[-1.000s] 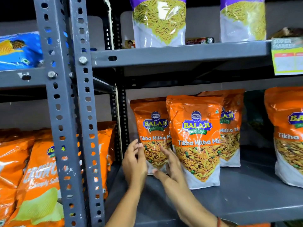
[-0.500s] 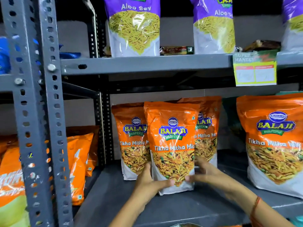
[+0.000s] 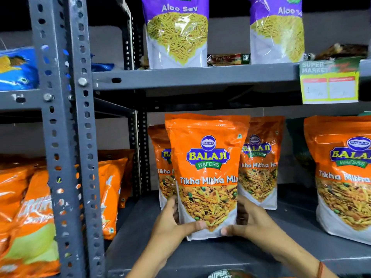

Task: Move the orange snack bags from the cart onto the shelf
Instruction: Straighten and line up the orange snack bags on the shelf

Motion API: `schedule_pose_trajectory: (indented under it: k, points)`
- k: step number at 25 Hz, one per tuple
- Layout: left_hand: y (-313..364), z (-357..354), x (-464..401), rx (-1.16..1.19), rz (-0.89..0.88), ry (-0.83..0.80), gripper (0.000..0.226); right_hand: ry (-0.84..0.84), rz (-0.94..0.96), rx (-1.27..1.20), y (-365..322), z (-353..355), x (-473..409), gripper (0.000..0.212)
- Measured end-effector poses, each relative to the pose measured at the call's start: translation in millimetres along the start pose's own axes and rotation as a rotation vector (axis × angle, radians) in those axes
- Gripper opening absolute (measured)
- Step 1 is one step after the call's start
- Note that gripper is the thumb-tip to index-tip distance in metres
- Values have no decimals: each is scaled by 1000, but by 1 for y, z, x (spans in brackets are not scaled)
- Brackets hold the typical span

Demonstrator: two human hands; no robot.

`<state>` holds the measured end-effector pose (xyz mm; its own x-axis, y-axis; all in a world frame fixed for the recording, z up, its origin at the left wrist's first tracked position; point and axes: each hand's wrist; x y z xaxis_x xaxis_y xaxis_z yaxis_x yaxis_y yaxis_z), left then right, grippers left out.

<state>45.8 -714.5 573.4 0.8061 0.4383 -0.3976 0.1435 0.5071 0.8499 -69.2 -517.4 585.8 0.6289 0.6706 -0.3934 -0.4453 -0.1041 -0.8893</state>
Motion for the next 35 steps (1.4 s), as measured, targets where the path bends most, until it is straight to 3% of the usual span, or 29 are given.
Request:
schedule_pose_trajectory:
  k: [3, 9, 15, 23, 27, 29, 32, 34, 35]
  points:
    - [-1, 25, 13, 5, 3, 40, 82, 9, 48, 30, -1, -27, -2, 66]
    - [-18, 48, 23, -3, 17, 66, 73, 42, 6, 154, 14, -62, -7, 71]
    - [-27, 51, 19, 24, 29, 53, 96, 53, -19, 221, 19, -72, -14, 71]
    - [-27, 52, 20, 47, 33, 43, 70, 58, -31, 251, 14, -73, -11, 74]
    - [-21, 51, 26, 3, 36, 83, 91, 3, -21, 101, 14, -69, -7, 82]
    - [-12, 42, 35, -76, 20, 264, 100, 27, -33, -109, 14, -60, -3, 96]
    - [29, 4, 48, -278, -247, 622, 81, 234, 24, -317, 9, -21, 0, 82]
    - [60, -35, 46, -310, -523, 705, 65, 387, 118, -333, 8, 19, -3, 72]
    - [71, -55, 38, -305, -613, 669, 58, 455, 162, -344, 8, 38, -8, 69]
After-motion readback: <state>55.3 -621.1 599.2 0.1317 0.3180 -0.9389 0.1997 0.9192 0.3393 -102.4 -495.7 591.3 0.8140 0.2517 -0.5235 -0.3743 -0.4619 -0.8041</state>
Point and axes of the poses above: each hand's wrist, its own x-axis away from the middle knuckle, its own z-axis out of the back of the hand, y = z × x, and after that the axes turned 15 degrees about -x, right-handed
